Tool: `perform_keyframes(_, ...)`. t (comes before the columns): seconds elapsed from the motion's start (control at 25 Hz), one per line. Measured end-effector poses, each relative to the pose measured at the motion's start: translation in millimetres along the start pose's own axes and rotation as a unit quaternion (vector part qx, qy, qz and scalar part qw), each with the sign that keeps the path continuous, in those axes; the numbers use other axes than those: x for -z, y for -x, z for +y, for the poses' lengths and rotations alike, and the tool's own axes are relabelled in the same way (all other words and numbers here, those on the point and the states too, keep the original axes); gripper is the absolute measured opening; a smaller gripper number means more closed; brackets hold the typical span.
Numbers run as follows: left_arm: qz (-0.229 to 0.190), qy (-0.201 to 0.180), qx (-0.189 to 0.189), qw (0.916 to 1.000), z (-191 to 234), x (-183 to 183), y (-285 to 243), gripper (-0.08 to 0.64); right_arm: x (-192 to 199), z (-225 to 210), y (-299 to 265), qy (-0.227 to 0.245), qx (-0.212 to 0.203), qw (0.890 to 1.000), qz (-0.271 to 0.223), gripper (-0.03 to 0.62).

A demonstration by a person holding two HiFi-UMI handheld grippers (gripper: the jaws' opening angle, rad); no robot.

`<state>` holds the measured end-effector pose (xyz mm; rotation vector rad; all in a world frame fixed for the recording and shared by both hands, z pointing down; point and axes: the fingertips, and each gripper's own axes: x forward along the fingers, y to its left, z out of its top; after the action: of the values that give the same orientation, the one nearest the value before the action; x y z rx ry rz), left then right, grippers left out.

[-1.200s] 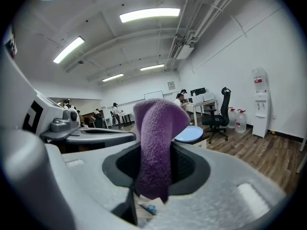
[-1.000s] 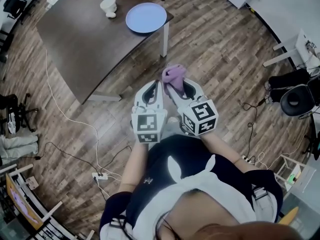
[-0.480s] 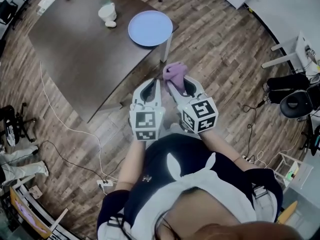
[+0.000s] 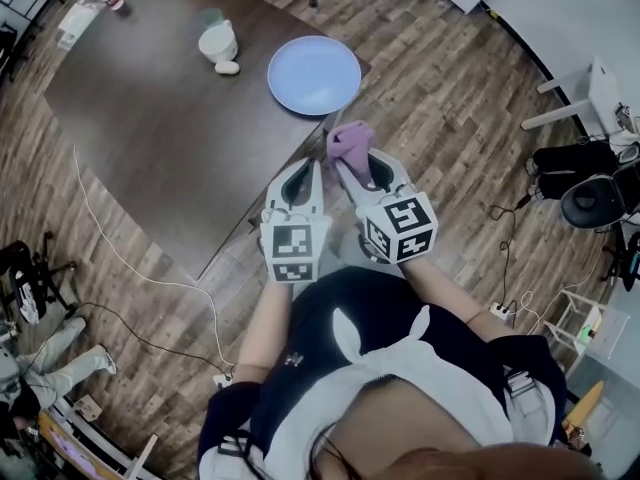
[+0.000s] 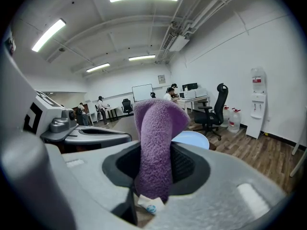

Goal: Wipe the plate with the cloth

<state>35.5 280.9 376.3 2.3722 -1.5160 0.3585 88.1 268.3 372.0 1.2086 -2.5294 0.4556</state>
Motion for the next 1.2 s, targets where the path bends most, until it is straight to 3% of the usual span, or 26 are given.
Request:
perform_keyframes(0.52, 0.020, 0.025, 0.012, 0.9994, 55, 2, -40, 0.005, -14, -19, -56, 0.000, 0.026, 0.999, 0.025, 0.140)
perform_keyframes(0.8, 0.030, 0.038, 0.002, 0.9988, 82, -8, -73, 0.005, -39, -35, -95, 0.110, 0.035, 0.993, 0.027, 0.140)
perform_keyframes(1.2, 0.054, 0.031, -0.011, 0.9980, 121, -22, -125, 0.005, -61, -75, -156, 0.108, 0.024, 0.992, 0.058, 0.140)
